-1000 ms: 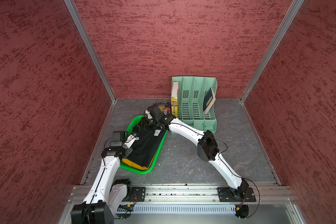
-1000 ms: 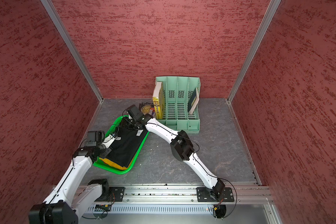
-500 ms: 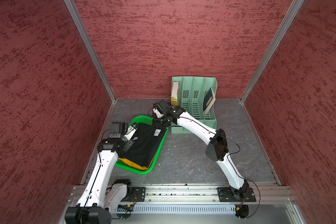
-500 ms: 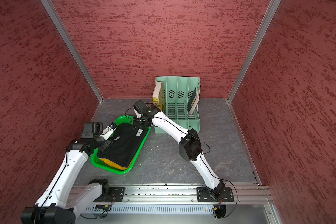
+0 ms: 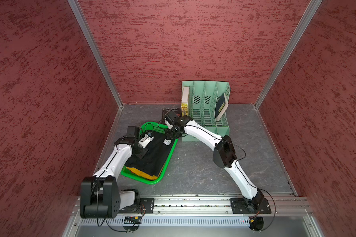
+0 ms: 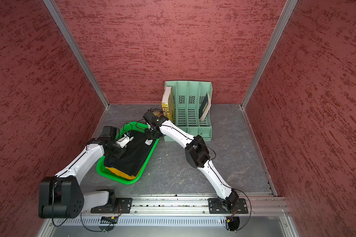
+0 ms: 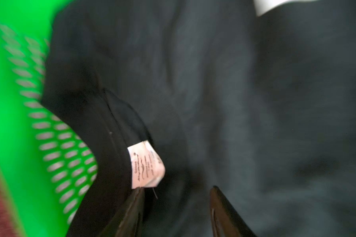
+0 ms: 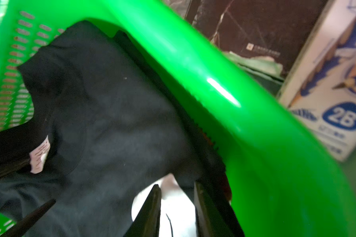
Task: Put the folded t-shirts into the basket
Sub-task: Place the T-shirt in the bin.
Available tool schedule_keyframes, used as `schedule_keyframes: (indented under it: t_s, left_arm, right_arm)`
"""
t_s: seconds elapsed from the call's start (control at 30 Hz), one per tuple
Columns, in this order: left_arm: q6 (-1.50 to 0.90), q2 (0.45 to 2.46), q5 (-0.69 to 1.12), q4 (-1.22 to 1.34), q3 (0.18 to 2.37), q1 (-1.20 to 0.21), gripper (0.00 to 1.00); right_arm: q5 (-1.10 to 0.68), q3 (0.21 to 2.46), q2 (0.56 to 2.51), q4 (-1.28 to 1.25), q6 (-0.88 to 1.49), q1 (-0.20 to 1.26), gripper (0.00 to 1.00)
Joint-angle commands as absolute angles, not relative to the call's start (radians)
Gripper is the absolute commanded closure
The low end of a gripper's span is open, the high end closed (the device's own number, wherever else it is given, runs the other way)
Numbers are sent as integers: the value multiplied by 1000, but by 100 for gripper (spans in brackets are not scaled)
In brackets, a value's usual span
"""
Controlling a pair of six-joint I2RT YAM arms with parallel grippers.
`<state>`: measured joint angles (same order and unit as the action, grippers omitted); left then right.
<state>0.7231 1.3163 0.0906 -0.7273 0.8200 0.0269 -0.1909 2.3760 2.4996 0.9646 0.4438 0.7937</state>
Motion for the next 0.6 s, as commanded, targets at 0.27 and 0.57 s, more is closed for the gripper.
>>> schedule_keyframes:
  t_s: [0.27, 0.57]
  left_arm:
    - [790, 1429, 110, -606, 759, 80, 44]
    - [794, 1345, 349, -650, 818, 214, 37]
  right_arm:
    - [-306, 2296, 2405, 904, 202, 787, 65]
    - [-229, 2235, 2258, 1072, 23, 861, 63]
